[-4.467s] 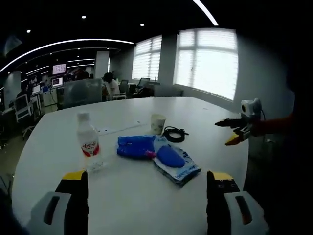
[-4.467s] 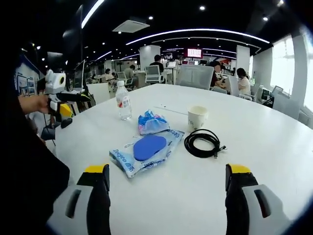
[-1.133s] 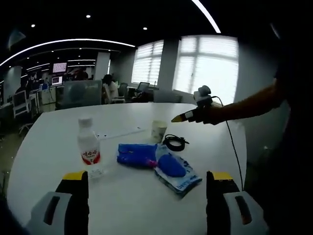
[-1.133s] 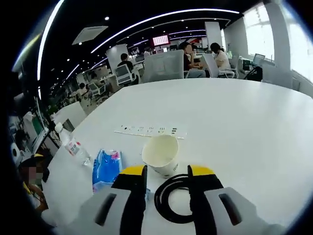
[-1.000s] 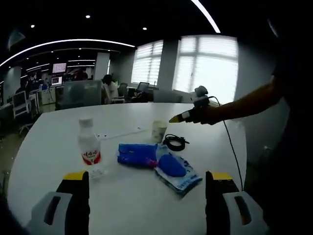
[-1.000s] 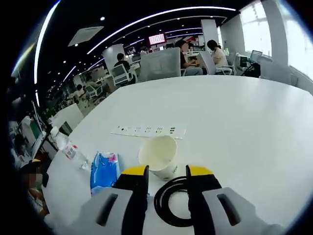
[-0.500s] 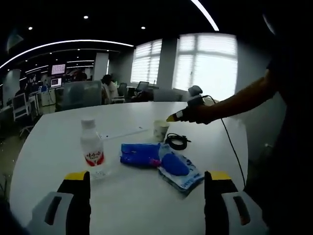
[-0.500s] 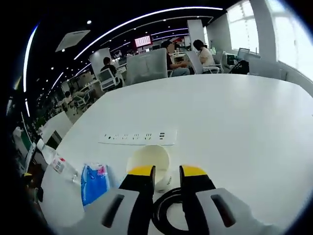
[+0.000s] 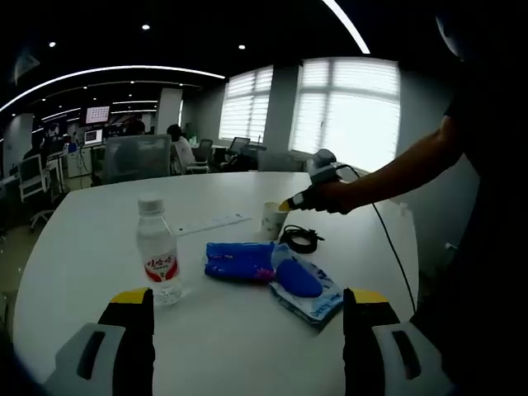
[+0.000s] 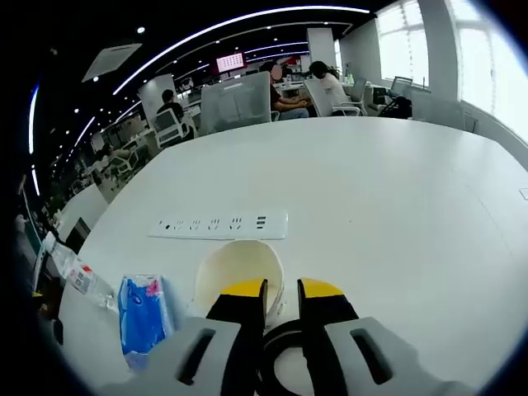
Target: Arrange the tabletop items into an orderly group along one side of the table until the central work area is clear of visible clutter.
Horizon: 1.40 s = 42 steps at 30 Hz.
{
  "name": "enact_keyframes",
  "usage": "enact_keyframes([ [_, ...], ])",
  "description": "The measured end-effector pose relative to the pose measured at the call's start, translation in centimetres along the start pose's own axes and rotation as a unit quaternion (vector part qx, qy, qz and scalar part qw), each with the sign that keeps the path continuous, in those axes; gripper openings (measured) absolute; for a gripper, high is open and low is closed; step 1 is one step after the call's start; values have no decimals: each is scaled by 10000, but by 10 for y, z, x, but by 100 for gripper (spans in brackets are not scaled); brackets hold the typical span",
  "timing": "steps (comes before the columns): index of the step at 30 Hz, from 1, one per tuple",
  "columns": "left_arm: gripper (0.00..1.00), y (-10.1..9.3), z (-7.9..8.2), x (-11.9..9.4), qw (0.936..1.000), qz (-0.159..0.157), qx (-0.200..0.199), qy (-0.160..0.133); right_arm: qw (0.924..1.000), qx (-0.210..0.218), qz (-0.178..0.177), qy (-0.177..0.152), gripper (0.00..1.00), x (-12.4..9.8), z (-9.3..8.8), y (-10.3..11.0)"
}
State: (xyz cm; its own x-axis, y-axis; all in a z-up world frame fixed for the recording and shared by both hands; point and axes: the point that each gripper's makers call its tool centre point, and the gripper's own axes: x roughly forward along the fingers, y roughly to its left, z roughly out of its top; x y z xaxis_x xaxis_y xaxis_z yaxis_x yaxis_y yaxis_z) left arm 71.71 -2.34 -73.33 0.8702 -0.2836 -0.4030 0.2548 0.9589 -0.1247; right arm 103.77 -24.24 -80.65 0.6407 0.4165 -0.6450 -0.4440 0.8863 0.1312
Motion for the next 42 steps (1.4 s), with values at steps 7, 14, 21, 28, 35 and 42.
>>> enact_keyframes([
  [7, 94, 2, 0, 2, 10000, -39, -38, -31, 10000, -40, -30, 5, 0, 0, -2, -2],
  [14, 93, -1, 1, 4, 9999, -106, -47, -49, 10000, -19, -33, -46, 0, -2, -1, -5],
  [21, 93, -4, 1, 1, 9999, -147, -24, -84, 9999, 12, -25, -133, 0, -10, 4, -5],
  [28, 93, -5, 5, -2, 9997, -203, 36, -148, 9997, 31, 98, -225, 0, -29, 12, 8],
  [35, 93, -2, 3, -6, 9996, -228, 87, -149, 9991, 36, 311, -285, 0, -42, 17, 30],
  [42, 93, -3, 1, -10, 9995, -238, 137, -133, 9979, 5, 572, -320, 0, -47, 18, 55],
])
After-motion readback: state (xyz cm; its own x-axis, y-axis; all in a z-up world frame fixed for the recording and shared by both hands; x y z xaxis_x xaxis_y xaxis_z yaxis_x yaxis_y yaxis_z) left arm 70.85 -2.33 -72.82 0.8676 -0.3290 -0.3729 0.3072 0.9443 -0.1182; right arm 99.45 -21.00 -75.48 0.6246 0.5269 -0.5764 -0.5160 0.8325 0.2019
